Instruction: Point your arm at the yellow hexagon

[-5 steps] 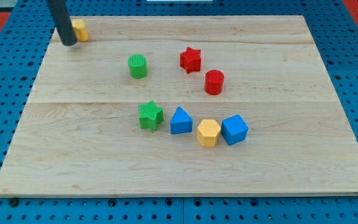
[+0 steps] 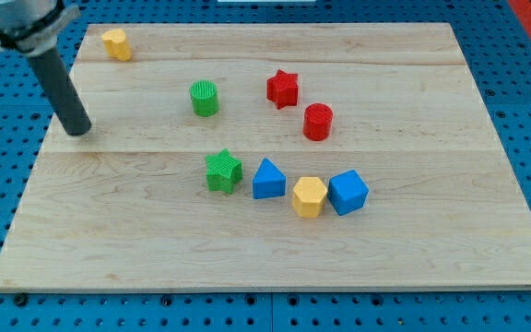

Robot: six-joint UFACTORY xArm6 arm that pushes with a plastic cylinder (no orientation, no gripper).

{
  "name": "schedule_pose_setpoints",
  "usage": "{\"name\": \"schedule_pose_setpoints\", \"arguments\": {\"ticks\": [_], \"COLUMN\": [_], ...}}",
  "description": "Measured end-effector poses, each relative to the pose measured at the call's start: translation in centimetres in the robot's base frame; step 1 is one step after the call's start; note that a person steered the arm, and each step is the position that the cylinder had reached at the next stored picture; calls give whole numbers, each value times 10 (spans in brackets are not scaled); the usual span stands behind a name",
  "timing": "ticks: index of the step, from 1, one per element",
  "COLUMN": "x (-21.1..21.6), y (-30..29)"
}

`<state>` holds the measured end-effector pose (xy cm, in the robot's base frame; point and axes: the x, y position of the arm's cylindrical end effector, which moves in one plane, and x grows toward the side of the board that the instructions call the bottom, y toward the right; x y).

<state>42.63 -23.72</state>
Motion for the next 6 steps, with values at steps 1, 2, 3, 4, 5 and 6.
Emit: {"name": "schedule_pose_setpoints", "arguments": {"ticks": [1, 2, 3, 4, 5, 6], "x": [50, 101, 137, 148, 138, 95], "y": [-9, -9, 77, 193, 289, 300]}}
